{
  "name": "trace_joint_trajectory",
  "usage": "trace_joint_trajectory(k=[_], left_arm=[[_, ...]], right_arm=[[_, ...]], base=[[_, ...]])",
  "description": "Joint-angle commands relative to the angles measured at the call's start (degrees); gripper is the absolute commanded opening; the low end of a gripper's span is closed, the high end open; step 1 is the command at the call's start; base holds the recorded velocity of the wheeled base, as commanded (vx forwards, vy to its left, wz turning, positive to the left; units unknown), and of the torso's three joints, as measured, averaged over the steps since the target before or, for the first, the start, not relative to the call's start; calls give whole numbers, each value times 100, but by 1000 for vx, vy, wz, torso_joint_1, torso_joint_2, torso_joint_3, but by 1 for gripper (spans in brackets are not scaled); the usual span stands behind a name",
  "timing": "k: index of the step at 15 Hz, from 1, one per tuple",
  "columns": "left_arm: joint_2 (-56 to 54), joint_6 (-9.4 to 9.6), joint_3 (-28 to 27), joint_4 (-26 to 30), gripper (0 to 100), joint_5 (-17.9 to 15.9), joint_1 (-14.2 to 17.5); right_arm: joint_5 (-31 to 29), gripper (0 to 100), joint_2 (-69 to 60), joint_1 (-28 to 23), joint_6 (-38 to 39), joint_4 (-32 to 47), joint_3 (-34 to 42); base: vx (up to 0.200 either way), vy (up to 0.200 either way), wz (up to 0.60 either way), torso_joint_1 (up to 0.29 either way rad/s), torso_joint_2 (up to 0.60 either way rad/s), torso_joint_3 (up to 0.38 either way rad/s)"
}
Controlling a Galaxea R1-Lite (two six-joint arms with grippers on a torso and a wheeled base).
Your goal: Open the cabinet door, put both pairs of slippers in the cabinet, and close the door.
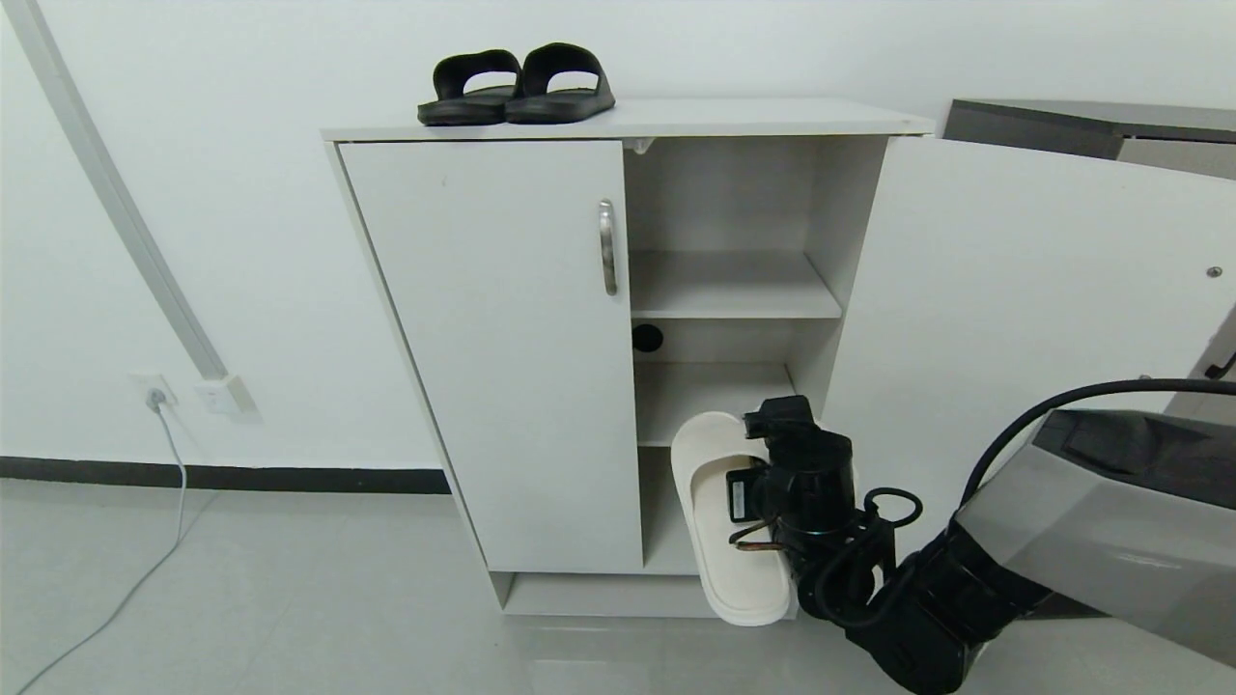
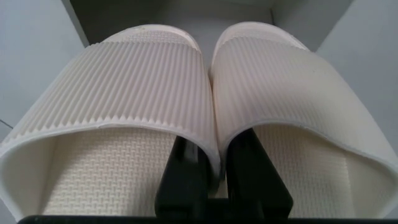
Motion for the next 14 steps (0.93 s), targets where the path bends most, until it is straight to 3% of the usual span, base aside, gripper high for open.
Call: trace_joint_trajectory(k=[1, 14], left_arm=[[9, 1, 1, -1, 0, 4, 1], [9, 1, 1, -1, 0, 4, 1]], right_arm=[[8, 0, 409, -13, 10, 13, -373], [8, 0, 646, 92, 45, 153, -812]], base=[[0, 0, 0, 0, 0, 0], [0, 0, 0, 0, 0, 0]])
